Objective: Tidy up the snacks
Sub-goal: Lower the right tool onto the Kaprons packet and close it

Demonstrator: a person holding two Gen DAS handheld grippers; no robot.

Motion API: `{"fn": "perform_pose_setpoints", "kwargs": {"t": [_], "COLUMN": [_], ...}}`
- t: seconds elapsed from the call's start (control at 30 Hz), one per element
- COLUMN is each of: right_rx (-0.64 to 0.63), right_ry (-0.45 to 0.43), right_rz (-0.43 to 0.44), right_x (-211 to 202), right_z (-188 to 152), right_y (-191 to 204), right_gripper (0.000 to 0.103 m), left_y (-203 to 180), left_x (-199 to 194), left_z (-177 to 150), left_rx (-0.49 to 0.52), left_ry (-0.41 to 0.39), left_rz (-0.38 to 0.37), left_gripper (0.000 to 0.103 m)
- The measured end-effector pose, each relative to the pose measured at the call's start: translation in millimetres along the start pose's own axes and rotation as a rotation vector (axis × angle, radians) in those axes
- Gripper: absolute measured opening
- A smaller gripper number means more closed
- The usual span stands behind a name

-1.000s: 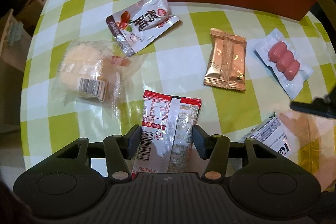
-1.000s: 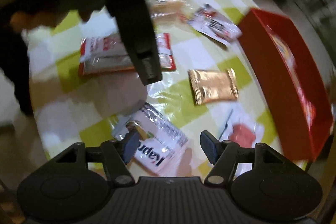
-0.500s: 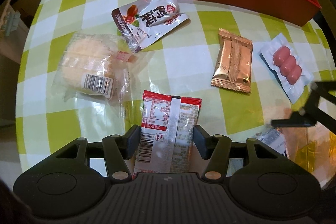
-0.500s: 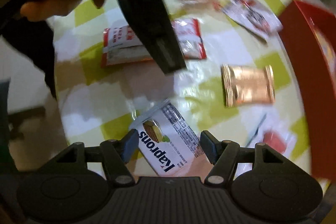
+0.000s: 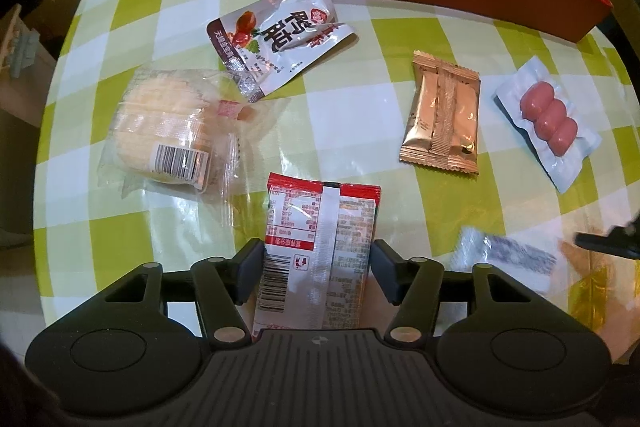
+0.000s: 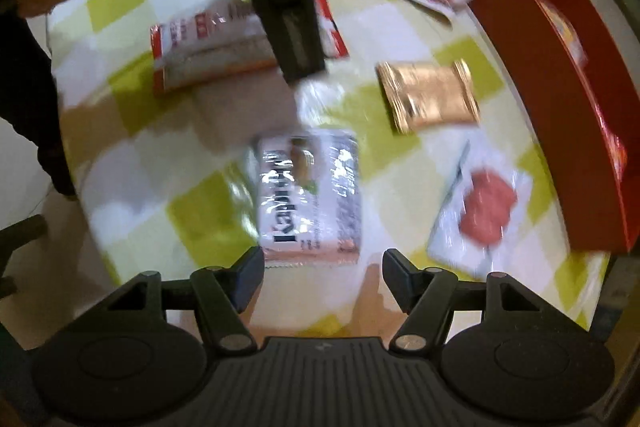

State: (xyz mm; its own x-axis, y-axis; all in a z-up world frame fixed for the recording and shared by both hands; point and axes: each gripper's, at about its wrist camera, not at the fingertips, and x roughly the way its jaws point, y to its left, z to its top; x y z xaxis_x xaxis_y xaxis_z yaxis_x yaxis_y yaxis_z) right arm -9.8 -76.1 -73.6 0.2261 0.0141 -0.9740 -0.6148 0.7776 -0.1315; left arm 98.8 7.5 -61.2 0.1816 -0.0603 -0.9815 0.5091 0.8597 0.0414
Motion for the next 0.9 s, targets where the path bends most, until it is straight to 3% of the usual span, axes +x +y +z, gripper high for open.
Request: {"fn": "perform_pose_setpoints", "kwargs": {"t": [0.1,0.2,0.37,0.47,0.53,0.63,0.73,0.9], "right_rx": [-0.007,0.112,0.288,0.445,0.524,0.571,0.420,-0.100], "right_ry": [0.002,0.020,0.007,-0.024,-0.050,-0.075,-0.111,-0.091], "right_rz": [0.007,0.019,0.002,0.012,0.013,-0.008,-0.092,-0.199], "right_x": [6.3,15.0,16.2,15.1,15.2,14.2,-2.6,-19.7], "right_z": [15.4,22.6,9.0,-6.5,-14.1,-19.8,-7.2,14.4], "right_y": [3.3,-5.3,-23.9,-40.9,-46.0,-46.4,-34.5,-12.3], "right_gripper": [0.073,0.074,0.072,0.063,0.063,0.063,0.063,0.070], "left_y": [-0.5,-0.4,-4.2,-6.6,-10.2,-14.9,-18.3,-9.0], "left_x": [0.0,-0.9,-1.3,-3.1,-4.5,-5.6,-7.3,-10.9], "left_z": [-1.6,-2.6,-3.7,-5.5,-8.2,-12.8,-15.6,-18.6], "left_rx": [0.003,0.007,0.024,0.032,0.047,0.065,0.062,0.013], "left_ry": [-0.004,-0.007,-0.011,-0.017,-0.027,-0.047,-0.070,-0.046], "left_rz": [-0.001,-0.003,0.008,0.015,0.031,0.055,0.077,0.052], "left_gripper": [0.066,0.066,0.066,0.067,0.068,0.071,0.074,0.074]}}
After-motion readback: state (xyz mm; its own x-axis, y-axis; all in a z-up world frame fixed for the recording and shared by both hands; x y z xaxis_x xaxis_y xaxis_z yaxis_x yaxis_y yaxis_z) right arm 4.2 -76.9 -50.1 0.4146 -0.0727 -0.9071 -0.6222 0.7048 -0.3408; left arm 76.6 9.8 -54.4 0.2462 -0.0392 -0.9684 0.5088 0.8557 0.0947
